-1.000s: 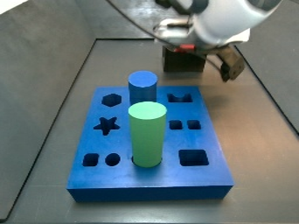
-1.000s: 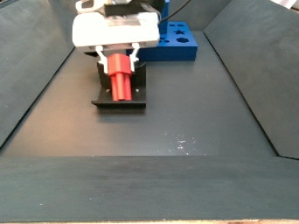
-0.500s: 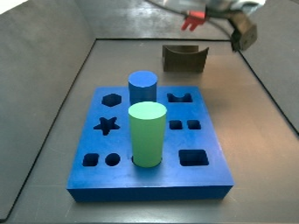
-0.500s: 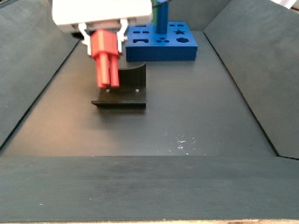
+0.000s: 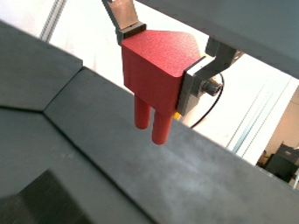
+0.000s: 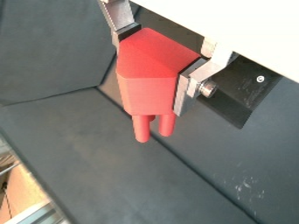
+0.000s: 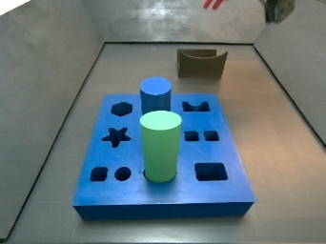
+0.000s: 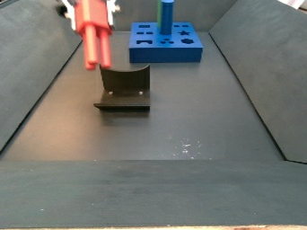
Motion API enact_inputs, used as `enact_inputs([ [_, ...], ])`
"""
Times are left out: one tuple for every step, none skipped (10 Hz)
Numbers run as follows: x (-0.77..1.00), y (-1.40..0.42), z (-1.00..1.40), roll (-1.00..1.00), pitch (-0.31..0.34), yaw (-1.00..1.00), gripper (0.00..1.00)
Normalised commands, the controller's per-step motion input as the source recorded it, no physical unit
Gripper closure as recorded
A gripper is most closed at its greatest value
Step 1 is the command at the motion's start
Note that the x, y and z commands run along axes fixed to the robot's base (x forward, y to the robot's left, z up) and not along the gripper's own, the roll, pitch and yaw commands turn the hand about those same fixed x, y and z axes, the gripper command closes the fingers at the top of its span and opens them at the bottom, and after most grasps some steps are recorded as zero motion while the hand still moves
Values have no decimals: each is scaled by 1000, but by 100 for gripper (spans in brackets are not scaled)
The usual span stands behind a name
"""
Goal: Pick up the 3 prong object. Move up. Place the 3 prong object on the fixture. Regrasp the 3 prong object. Move to above the board. Insert the 3 prong object.
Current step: Move to above the board.
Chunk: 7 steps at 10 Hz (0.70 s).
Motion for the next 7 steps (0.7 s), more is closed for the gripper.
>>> enact_inputs([
  [129,149,1000,-42,84,163,100],
  [120,135,1000,-45,59,152,100],
  [107,119,1000,-50,33,138,100],
  [90,94,1000,-56,13,112,100],
  [77,76,1000,-59,9,91,100],
  [63,58,930,-62,7,77,100],
  [27,24,671,-66,18,45,100],
])
